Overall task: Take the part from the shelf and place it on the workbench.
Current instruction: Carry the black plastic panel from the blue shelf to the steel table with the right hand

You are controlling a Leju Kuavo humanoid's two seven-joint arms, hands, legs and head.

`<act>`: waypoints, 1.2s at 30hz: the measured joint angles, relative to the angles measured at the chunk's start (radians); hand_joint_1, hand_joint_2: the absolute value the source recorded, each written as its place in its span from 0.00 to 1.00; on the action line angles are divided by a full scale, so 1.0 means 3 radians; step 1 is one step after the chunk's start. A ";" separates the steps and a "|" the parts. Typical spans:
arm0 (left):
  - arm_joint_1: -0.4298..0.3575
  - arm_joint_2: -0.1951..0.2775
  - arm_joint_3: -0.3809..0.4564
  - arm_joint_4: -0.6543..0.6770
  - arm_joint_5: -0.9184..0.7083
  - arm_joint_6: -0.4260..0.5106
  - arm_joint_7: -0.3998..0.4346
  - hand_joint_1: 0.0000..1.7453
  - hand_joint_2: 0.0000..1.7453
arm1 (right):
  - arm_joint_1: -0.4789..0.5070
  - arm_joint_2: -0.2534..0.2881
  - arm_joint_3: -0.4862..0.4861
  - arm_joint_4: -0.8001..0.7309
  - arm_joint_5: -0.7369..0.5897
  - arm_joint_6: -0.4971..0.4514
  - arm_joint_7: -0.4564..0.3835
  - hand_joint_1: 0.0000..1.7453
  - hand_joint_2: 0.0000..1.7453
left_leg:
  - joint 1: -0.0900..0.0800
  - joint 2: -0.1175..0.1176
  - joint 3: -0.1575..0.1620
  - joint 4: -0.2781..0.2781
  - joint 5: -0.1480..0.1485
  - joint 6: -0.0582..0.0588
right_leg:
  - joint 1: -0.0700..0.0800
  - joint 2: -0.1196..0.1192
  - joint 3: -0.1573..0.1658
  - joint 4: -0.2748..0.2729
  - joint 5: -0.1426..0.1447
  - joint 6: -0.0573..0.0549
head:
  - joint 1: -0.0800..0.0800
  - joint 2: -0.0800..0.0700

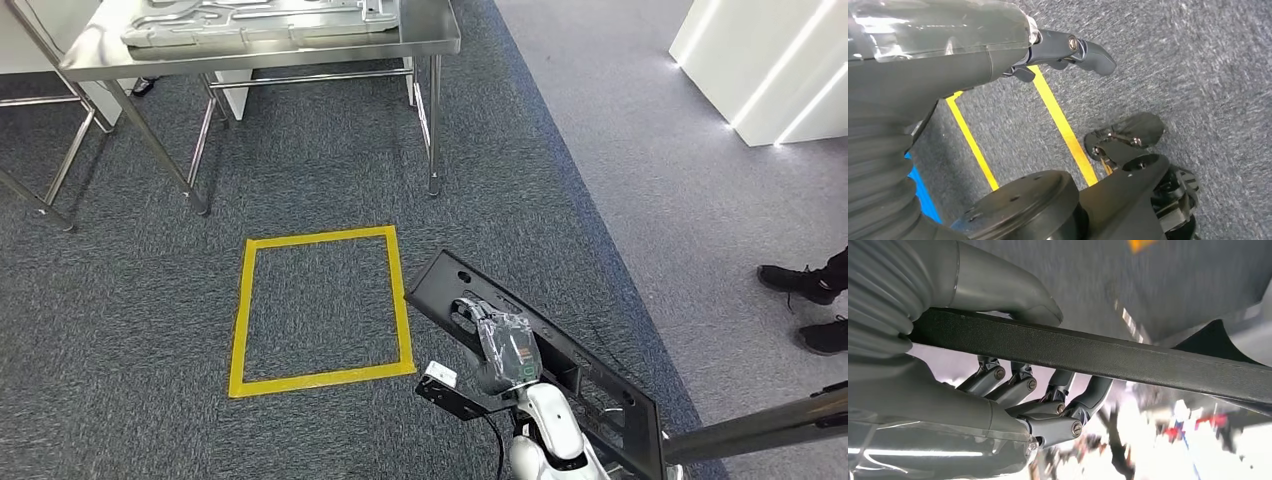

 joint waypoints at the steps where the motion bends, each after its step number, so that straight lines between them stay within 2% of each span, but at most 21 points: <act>1: -0.0007 0.0002 0.0008 0.0000 0.0001 -0.0016 0.0011 0.00 1.00 | -0.0059 -0.0016 0.0003 0.0021 -0.0045 0.0149 -0.0034 1.00 1.00 | 0.0003 0.0001 0.0001 -0.0007 0.0007 -0.0004 | 0.0004 0.0003 -0.0002 0.0002 0.0000 -0.0007 | 0.0000 0.0000; 4: -0.0037 0.0005 0.0019 0.0000 -0.0001 -0.0069 0.0039 0.00 1.00 | -0.0321 -0.0097 0.0028 0.0129 -0.0149 0.0498 -0.0142 1.00 1.00 | 0.0005 0.0001 0.0002 -0.0025 0.0025 -0.0031 | 0.0007 0.0002 -0.0013 0.0008 0.0003 -0.0024 | 0.0000 0.0000; 8: -0.0075 0.0009 0.0030 0.0000 -0.0007 -0.0134 0.0059 0.00 1.00 | -0.0856 -0.0287 0.0161 0.0414 -0.0163 0.0759 -0.0220 1.00 1.00 | 0.0005 0.0001 -0.0008 -0.0029 0.0041 -0.0065 | 0.0008 0.0002 -0.0028 0.0017 0.0014 -0.0042 | 0.0000 0.0000; 12: -0.0118 0.0010 0.0036 0.0000 -0.0055 -0.0163 0.0049 0.00 1.00 | -0.1589 -0.0433 0.0426 0.0828 -0.0039 0.0797 -0.0217 1.00 1.00 | 0.0005 0.0002 -0.0026 -0.0027 0.0059 -0.0085 | 0.0007 0.0004 -0.0049 0.0020 0.0034 -0.0047 | 0.0000 0.0000; 16: -0.0171 0.0008 0.0034 0.0000 -0.0119 -0.0174 0.0042 0.00 1.00 | -0.2425 -0.0427 0.0778 0.1362 0.0112 0.0937 -0.0108 1.00 1.00 | 0.0004 0.0001 -0.0045 -0.0021 0.0077 -0.0085 | 0.0006 0.0001 -0.0066 0.0021 0.0052 -0.0041 | 0.0000 0.0000; 21: -0.0202 0.0004 0.0031 0.0000 -0.0119 -0.0212 0.0073 0.00 1.00 | -0.3372 -0.0246 0.1162 0.2025 0.0410 0.0972 0.0104 1.00 1.00 | 0.0003 -0.0001 -0.0068 -0.0015 0.0086 -0.0084 | 0.0005 0.0000 -0.0087 0.0021 0.0064 -0.0040 | 0.0000 0.0000; 25: -0.0224 -0.0009 0.0031 0.0000 -0.0084 -0.0214 0.0119 0.00 1.00 | -0.3869 -0.0076 0.1467 0.2431 0.0743 0.0906 0.0176 1.00 1.00 | 0.0003 -0.0001 -0.0070 -0.0014 0.0086 -0.0084 | 0.0006 0.0000 -0.0088 0.0021 0.0064 -0.0040 | 0.0000 0.0000; 29: -0.0245 -0.0020 0.0032 0.0000 -0.0087 -0.0215 0.0142 0.00 1.00 | -0.4079 0.0111 0.1718 0.2719 0.0874 0.0889 0.0282 1.00 1.00 | 0.0003 -0.0001 -0.0071 -0.0014 0.0085 -0.0084 | 0.0006 0.0001 -0.0088 0.0020 0.0064 -0.0040 | 0.0000 0.0000; 36: -0.0273 -0.0056 0.0031 0.0000 -0.0122 -0.0221 0.0150 0.00 1.00 | -0.4158 0.0575 0.1909 0.3130 0.0983 0.0944 0.0563 1.00 1.00 | 0.0003 0.0000 -0.0072 -0.0014 0.0085 -0.0084 | 0.0006 0.0002 -0.0090 0.0019 0.0064 -0.0040 | 0.0000 0.0000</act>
